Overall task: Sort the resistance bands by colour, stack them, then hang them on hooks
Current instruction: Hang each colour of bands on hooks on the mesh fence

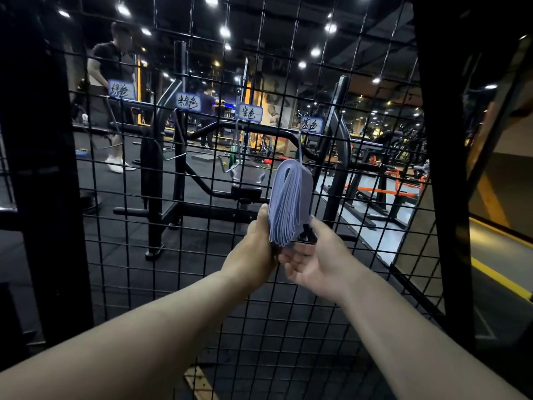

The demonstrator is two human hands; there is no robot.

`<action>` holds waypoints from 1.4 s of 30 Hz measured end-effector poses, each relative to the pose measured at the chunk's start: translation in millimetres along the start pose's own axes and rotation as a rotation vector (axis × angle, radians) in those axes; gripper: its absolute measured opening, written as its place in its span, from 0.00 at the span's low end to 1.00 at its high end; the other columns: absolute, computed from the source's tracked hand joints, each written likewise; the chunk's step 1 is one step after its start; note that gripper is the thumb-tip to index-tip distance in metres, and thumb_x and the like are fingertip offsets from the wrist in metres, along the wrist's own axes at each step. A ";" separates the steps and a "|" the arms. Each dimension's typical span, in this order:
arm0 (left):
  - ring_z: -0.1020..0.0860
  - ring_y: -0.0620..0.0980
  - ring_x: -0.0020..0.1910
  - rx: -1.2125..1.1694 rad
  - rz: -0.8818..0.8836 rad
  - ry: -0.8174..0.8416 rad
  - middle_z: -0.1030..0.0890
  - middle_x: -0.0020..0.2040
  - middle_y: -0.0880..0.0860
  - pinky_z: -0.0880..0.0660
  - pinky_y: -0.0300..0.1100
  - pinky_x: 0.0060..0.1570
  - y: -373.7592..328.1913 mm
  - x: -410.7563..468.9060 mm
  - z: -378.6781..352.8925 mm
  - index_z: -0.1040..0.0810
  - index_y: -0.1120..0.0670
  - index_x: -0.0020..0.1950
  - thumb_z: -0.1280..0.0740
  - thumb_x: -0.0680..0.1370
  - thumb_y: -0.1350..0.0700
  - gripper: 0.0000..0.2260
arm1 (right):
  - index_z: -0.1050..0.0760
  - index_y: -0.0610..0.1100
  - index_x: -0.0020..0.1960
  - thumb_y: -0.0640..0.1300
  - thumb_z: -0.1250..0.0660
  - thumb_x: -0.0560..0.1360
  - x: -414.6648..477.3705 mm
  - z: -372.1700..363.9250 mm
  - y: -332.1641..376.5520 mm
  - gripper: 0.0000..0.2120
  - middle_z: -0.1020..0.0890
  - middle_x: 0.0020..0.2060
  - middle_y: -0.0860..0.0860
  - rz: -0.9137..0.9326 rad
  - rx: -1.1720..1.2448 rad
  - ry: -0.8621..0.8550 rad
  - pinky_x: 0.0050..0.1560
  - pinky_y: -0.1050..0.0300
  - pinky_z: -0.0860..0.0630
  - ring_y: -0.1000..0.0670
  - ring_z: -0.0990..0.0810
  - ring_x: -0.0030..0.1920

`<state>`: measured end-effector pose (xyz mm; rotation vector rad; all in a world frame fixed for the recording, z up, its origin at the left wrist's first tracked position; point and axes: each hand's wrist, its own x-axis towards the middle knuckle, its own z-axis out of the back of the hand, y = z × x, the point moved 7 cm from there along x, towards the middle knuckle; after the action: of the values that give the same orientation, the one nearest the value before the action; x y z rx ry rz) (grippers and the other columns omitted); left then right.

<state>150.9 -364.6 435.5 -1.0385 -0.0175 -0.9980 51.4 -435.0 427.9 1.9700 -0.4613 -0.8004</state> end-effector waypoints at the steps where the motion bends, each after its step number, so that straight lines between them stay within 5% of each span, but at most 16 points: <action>1: 0.22 0.56 0.54 -0.033 0.002 -0.003 0.31 0.66 0.49 0.25 0.60 0.56 -3.7 -1.2 1.9 0.46 0.35 0.74 0.49 0.72 0.27 0.32 | 0.22 0.36 0.57 0.65 0.38 0.77 -1.4 -6.3 -0.5 0.31 0.21 0.48 0.42 -0.033 0.006 0.040 0.39 0.55 0.26 0.44 0.23 0.46; 3: 0.22 0.56 0.56 -0.057 -0.008 -0.019 0.29 0.65 0.48 0.26 0.61 0.57 -3.2 -1.5 2.4 0.41 0.32 0.72 0.58 0.66 0.23 0.36 | 0.21 0.37 0.59 0.67 0.37 0.75 -1.1 -14.0 1.6 0.33 0.21 0.49 0.42 -0.054 0.012 0.069 0.40 0.54 0.25 0.45 0.24 0.49; 6: 0.22 0.56 0.53 0.017 -0.012 0.014 0.29 0.62 0.50 0.25 0.60 0.55 -6.9 -4.7 2.4 0.44 0.34 0.72 0.47 0.76 0.36 0.24 | 0.21 0.39 0.59 0.64 0.34 0.75 1.7 -16.5 6.2 0.29 0.20 0.47 0.44 -0.070 0.075 0.053 0.45 0.53 0.24 0.46 0.22 0.50; 11: 0.22 0.59 0.54 0.074 -0.023 0.001 0.29 0.64 0.53 0.23 0.60 0.52 -0.8 -1.7 5.1 0.49 0.36 0.75 0.37 0.76 0.54 0.32 | 0.22 0.40 0.55 0.61 0.30 0.74 0.5 -13.8 6.8 0.25 0.19 0.49 0.44 -0.098 0.121 0.027 0.51 0.51 0.24 0.46 0.21 0.54; 15: 0.22 0.58 0.53 0.070 -0.037 -0.024 0.29 0.65 0.53 0.22 0.60 0.47 3.2 0.8 5.5 0.49 0.39 0.76 0.36 0.77 0.54 0.32 | 0.25 0.42 0.50 0.62 0.30 0.73 -0.4 1.2 13.6 0.23 0.28 0.45 0.47 -0.015 0.035 -0.172 0.46 0.55 0.28 0.49 0.30 0.44; 21: 0.22 0.59 0.53 0.057 -0.020 -0.032 0.28 0.64 0.54 0.22 0.60 0.48 3.8 1.2 3.9 0.48 0.39 0.75 0.38 0.77 0.54 0.31 | 0.27 0.40 0.42 0.61 0.32 0.74 1.7 0.7 13.8 0.23 0.28 0.35 0.48 -0.105 0.082 -0.119 0.40 0.56 0.29 0.51 0.30 0.37; 32: 0.23 0.55 0.51 -0.032 -0.050 -0.062 0.30 0.61 0.52 0.22 0.59 0.51 6.5 3.3 2.0 0.44 0.39 0.73 0.37 0.74 0.61 0.33 | 0.26 0.36 0.46 0.56 0.25 0.71 1.3 -2.4 24.4 0.23 0.23 0.38 0.46 -0.119 0.152 -0.068 0.40 0.55 0.24 0.50 0.23 0.39; 42: 0.22 0.49 0.51 -0.208 -0.074 -0.057 0.30 0.60 0.50 0.20 0.54 0.51 12.7 8.1 -2.2 0.40 0.37 0.72 0.35 0.71 0.56 0.33 | 0.25 0.37 0.45 0.52 0.25 0.71 1.8 -5.1 25.9 0.19 0.22 0.36 0.48 -0.127 0.173 -0.029 0.44 0.56 0.25 0.51 0.23 0.39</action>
<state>163.5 -370.1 428.9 -1.2639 0.0013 -1.0525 56.3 -445.8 451.5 2.1677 -0.4377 -0.8950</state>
